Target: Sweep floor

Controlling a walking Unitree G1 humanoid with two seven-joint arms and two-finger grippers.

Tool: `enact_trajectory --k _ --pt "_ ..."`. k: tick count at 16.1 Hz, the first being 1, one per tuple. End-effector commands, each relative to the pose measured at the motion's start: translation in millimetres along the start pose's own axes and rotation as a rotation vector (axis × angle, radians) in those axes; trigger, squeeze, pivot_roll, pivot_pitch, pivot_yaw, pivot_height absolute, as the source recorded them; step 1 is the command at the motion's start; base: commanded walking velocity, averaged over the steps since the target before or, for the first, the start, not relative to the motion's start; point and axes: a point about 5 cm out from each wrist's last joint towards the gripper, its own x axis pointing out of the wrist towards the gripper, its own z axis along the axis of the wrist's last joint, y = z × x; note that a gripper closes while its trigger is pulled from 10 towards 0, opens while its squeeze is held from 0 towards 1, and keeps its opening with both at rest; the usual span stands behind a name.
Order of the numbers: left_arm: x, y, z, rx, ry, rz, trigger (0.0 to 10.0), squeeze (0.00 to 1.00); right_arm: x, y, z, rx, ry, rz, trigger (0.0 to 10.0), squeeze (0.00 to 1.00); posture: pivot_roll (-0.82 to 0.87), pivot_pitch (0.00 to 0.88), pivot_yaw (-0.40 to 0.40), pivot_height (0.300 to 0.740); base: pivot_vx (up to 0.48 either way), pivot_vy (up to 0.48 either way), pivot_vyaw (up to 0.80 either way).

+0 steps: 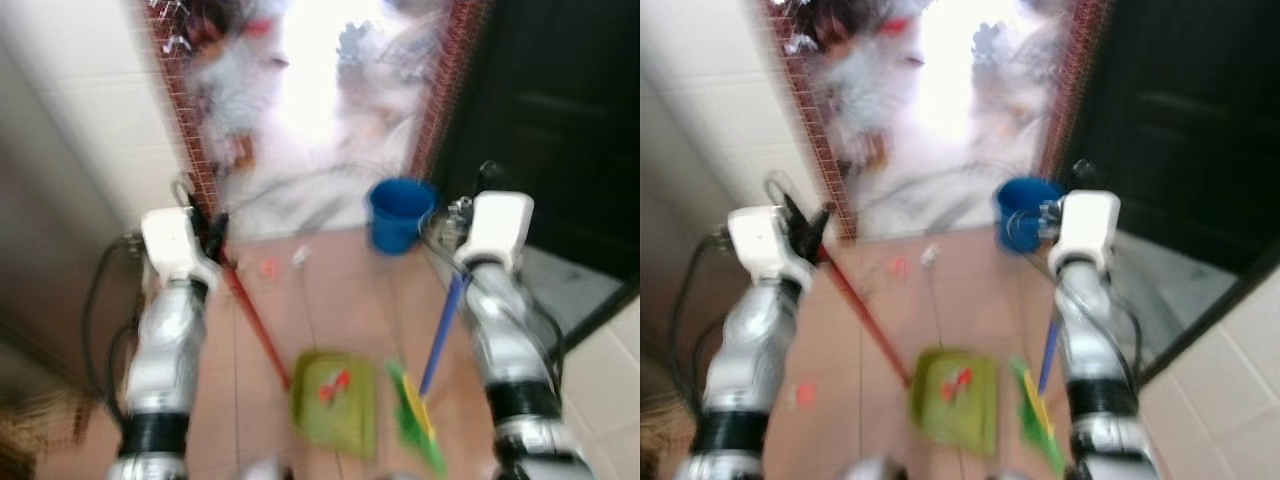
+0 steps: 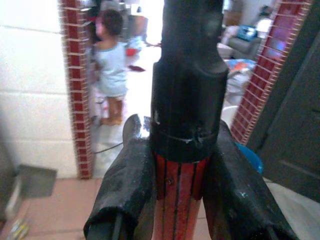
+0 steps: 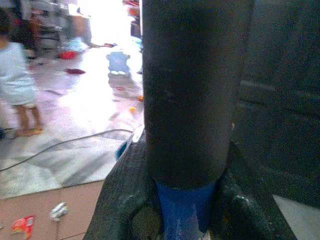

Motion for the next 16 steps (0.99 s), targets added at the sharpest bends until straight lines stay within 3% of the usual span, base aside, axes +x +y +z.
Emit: enact_trajectory --k 1,8,13,16 --pt "4.6 -9.3 17 -0.007 -0.079 -0.033 10.0 0.0 1.4 -9.8 3 -0.003 -0.011 -0.029 10.0 0.0 -0.11 0.0 0.035 0.74 0.334 0.304 0.0" --pt "5.1 -12.5 19 -0.01 -0.083 -0.043 10.0 0.0 0.9 -12.4 1 -0.019 -0.006 -0.04 10.0 0.0 -0.11 0.001 0.035 0.74 0.337 0.302 0.0" --pt "12.3 -15.4 40 -0.054 -0.134 -0.027 10.0 0.0 -0.1 -16.9 -5 -0.063 0.016 -0.074 10.0 0.0 -0.11 0.003 0.04 0.74 0.353 0.273 0.0" --pt "11.0 -10.1 34 -0.019 -0.111 -0.005 10.0 0.0 -0.1 -14.2 -7 -0.063 0.023 -0.072 10.0 0.0 -0.11 0.005 0.042 0.74 0.0 0.0 0.0"
